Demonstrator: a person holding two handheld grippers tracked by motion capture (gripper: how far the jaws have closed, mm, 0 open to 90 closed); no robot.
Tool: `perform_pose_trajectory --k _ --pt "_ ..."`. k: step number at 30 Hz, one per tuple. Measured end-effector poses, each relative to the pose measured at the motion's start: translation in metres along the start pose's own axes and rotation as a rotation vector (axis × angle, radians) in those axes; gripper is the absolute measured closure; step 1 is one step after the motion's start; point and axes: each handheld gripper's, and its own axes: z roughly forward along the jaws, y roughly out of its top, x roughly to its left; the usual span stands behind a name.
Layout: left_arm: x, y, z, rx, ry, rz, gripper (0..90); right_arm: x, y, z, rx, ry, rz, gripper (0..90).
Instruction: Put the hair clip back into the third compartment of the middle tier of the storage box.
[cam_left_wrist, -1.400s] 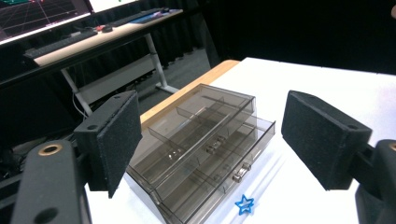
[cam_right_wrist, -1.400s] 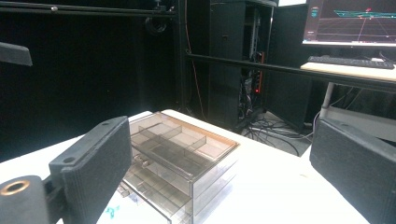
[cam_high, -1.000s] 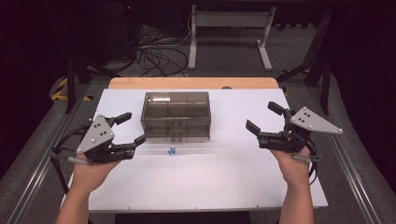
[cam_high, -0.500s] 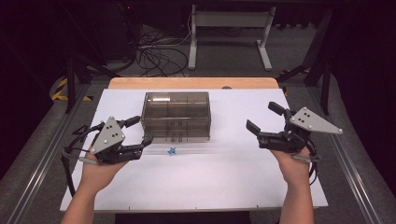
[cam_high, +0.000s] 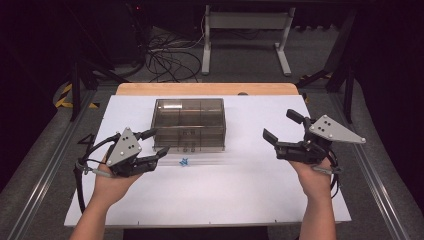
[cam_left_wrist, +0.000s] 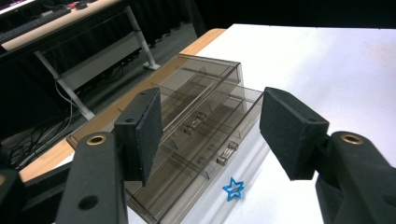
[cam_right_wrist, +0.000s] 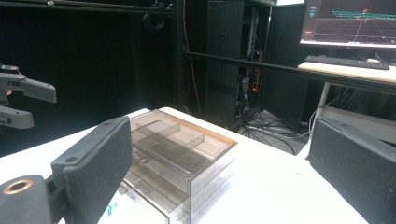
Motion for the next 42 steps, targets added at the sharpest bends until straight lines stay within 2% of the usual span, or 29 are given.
perform_pose_trajectory --k 6,9,17,19,34,42 --pt "-0.001 -0.003 0.005 0.012 -0.006 -0.003 41.6 0.000 0.000 0.000 -0.001 0.001 -0.007 7.2" --pt "-0.002 -0.005 0.009 0.025 -0.007 0.013 42.0 0.000 0.000 0.000 -0.006 0.002 0.002 7.1" --pt "-0.006 -0.008 0.016 0.046 -0.014 0.022 44.2 0.000 -0.001 0.000 0.000 0.004 0.001 7.2" --pt "-0.007 -0.010 0.018 0.057 -0.011 0.037 45.1 0.000 -0.001 0.000 0.000 0.003 0.002 7.1" --pt "-0.013 -0.016 0.031 0.100 -0.022 0.063 49.0 -0.001 -0.001 0.000 -0.003 -0.001 -0.003 7.5" --pt "-0.016 -0.020 0.036 0.128 -0.014 0.075 52.0 -0.001 -0.001 -0.001 -0.004 -0.003 -0.004 7.5"
